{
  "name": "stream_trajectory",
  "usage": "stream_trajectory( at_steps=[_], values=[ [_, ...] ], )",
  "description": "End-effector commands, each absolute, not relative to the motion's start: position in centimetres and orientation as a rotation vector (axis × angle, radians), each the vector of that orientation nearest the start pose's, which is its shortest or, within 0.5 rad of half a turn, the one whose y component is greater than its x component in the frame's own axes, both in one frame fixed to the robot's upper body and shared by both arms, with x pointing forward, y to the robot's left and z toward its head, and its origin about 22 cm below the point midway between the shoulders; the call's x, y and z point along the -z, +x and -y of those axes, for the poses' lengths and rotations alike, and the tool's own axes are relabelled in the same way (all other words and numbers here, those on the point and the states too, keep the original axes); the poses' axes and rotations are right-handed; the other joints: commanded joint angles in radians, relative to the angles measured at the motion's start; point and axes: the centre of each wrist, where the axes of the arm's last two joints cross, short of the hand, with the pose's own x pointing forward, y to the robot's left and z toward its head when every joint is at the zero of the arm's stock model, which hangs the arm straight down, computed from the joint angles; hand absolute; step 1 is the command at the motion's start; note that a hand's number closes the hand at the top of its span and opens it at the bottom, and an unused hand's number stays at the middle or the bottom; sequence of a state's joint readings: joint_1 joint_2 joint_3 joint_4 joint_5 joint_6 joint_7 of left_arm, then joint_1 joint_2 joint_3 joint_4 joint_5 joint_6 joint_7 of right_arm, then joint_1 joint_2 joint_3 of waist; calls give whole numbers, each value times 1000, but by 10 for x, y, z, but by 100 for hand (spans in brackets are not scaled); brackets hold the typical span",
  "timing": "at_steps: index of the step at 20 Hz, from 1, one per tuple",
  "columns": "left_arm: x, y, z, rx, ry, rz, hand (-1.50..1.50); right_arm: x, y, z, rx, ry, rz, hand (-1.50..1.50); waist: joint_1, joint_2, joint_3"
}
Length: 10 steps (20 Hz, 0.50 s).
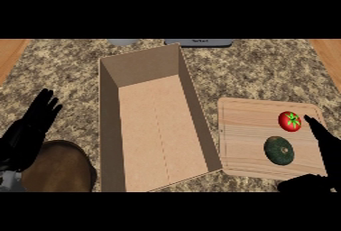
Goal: Pick the squash from the cutting board and place it in the cardboard box
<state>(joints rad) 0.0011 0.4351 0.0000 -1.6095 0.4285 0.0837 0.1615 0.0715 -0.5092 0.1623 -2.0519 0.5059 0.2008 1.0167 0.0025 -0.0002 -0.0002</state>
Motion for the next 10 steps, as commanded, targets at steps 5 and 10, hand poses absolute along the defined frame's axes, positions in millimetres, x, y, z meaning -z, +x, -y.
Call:
stream_trajectory(
  at_steps=[5,10],
  values=[
    [-44,240,-328,-59,56,1435,0,-123,219,264,-651,-922,822,-150,-1,0,0],
    [-55,242,-326,-49,47,1437,0,-113,218,261,-687,-950,747,-150,-2,0,0]
  ],
)
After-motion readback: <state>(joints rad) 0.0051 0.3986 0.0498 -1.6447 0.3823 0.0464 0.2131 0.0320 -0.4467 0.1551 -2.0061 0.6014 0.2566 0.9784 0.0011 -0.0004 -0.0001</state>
